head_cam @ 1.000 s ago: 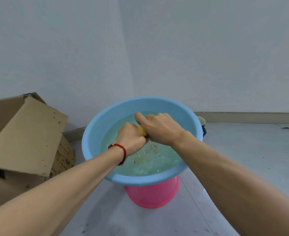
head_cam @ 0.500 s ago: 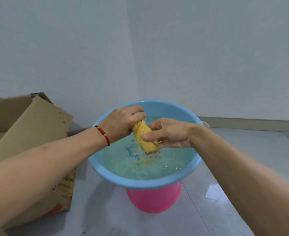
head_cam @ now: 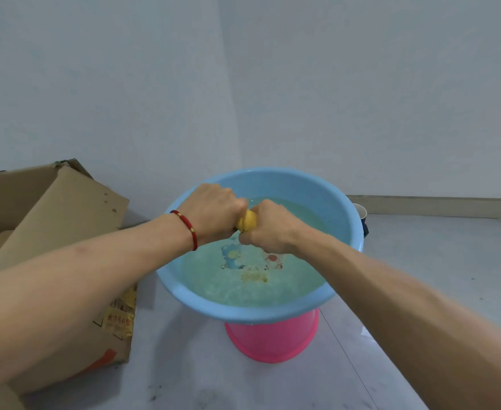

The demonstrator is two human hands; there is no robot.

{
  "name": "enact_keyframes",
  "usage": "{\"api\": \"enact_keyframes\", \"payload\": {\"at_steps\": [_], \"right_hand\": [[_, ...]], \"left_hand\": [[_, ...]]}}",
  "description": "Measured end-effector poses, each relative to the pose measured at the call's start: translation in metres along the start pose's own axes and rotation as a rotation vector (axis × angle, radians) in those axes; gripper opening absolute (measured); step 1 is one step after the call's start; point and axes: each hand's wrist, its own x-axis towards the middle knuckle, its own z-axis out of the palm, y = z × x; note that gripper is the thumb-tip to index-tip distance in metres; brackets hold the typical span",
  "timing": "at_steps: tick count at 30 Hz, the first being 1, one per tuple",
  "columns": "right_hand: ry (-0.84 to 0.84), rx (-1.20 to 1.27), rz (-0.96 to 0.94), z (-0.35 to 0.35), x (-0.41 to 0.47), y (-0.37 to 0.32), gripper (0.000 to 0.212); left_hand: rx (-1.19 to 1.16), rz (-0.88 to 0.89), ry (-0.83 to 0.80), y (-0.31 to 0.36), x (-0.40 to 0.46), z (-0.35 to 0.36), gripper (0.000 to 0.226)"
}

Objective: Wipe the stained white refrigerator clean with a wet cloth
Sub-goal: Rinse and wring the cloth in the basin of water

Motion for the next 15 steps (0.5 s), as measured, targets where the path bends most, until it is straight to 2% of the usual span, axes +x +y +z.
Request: {"api": "enact_keyframes", "payload": {"at_steps": [1, 3, 5, 9, 15], "right_hand": [[0.101, -0.138, -0.049, 0.001, 0.003, 0.001, 0.014], [0.194, -0.342, -0.143, 0.000, 0.003, 0.006, 0.004], [0.233, -0.486, -0.226, -0.003, 0.002, 0.014, 0.014], [0.316, -0.666, -0.384, -0.010, 0.003, 0.024, 0.034], [0.376, -0.843, -0.465, -0.016, 0.004, 0.031, 0.041]], "left_hand": [[0.000, -0.082, -0.091, 0.007, 0.002, -0.002, 0.006], [-0.095, -0.191, -0.126, 0.016, 0.004, 0.001, 0.012], [-0.219, -0.259, -0.132, 0.022, 0.004, 0.007, 0.022], [-0.509, -0.379, -0.135, 0.035, 0.005, 0.006, 0.022], [-0.966, -0.655, -0.144, 0.050, 0.003, 0.002, 0.015]]}}
